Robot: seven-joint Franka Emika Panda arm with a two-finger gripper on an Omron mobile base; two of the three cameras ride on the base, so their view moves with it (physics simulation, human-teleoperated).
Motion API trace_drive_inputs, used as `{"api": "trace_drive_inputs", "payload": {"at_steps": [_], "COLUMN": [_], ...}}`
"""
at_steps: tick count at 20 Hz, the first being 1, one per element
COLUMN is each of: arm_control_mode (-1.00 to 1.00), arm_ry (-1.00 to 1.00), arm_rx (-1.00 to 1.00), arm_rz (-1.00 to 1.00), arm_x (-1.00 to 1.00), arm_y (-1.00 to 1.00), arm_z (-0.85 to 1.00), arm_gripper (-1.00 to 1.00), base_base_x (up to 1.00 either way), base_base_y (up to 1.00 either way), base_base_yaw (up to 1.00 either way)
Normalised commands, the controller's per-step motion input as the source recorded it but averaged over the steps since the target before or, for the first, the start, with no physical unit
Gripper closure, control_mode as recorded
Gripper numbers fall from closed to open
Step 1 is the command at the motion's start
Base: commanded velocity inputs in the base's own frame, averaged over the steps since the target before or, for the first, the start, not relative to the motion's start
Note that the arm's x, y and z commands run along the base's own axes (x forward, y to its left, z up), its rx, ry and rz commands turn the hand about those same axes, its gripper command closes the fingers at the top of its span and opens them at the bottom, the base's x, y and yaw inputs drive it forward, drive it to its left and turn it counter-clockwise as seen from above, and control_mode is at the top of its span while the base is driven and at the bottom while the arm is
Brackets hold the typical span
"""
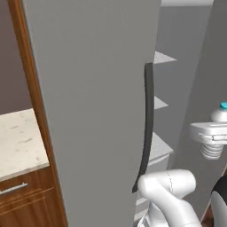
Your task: Take the bottled waters from the counter and place them in the freezer to freeze. Close the freezer door after placing the bottles.
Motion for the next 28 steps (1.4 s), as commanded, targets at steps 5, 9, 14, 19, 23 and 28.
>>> {"api": "trace_drive_inputs", "payload": {"at_steps": [5,9,14,19,23,28], "arm_control_mode": [1.00,1.00,1.00,1.00,1.00,1.00], "arm_ry": [0.00,0.00,0.00,0.00,0.00,0.00], "arm_rx": [0.00,0.00,0.00,0.00,0.00,0.00], "arm_rz": [0.00,0.00,0.00,0.00,0.00,0.00], "arm_x": [0.00,0.00,0.00,0.00,0.00,0.00], "arm_y": [0.00,0.00,0.00,0.00,0.00,0.00], "arm_z": [0.00,0.00,0.00,0.00,0.00,0.00], "arm_gripper": [1.00,1.00,1.00,1.00,1.00,1.00], "base_base_x": [0.00,0.00,0.00,0.01,0.08,0.19], "base_base_y": [-0.57,-0.50,-0.38,-0.20,-0.19,-0.35], "base_base_yaw": [0.35,0.36,0.36,0.27,0.21,0.07]}}
